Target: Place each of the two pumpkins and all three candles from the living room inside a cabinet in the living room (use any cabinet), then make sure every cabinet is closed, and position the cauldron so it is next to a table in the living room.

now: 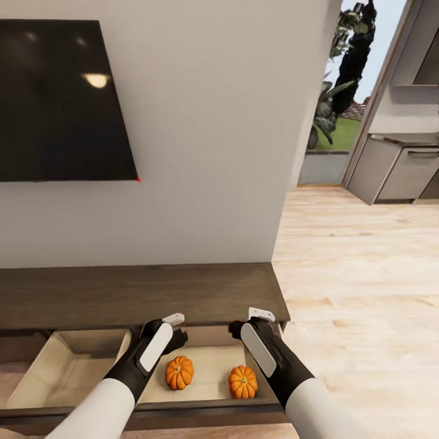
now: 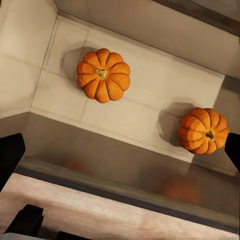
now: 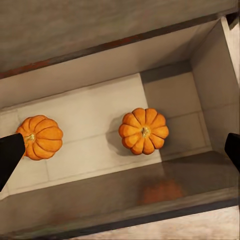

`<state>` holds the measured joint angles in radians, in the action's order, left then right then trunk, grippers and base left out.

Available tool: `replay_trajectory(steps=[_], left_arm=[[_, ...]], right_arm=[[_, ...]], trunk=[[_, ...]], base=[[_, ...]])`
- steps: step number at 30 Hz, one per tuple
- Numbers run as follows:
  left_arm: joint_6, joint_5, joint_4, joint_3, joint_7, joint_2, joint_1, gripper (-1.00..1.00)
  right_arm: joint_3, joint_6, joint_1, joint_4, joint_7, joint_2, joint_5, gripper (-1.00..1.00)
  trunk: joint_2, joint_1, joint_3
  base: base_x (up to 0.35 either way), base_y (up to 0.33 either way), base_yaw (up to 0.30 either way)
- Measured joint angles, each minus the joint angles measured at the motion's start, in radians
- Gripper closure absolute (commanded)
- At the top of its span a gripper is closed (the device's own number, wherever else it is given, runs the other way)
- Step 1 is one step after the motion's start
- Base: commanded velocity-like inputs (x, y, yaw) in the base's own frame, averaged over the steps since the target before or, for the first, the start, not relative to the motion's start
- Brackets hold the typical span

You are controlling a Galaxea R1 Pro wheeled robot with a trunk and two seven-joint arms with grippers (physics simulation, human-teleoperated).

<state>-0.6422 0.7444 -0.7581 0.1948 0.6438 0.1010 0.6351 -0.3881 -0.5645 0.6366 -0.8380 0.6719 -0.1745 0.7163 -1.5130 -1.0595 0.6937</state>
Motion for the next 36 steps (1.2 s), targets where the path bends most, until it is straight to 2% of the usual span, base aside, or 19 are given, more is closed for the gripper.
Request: replay_trajectory(steps=[36], left_arm=[[-0.001,0.001,-0.001,-0.001,-0.003,0.001,0.000,-1.00]], right_arm=[[0.000,0.000,0.000,0.000,0.000,0.000,0.000,-1.00]], trunk=[[0.000,0.000,0.000]], base=[[-0.325,0.000,0.000]])
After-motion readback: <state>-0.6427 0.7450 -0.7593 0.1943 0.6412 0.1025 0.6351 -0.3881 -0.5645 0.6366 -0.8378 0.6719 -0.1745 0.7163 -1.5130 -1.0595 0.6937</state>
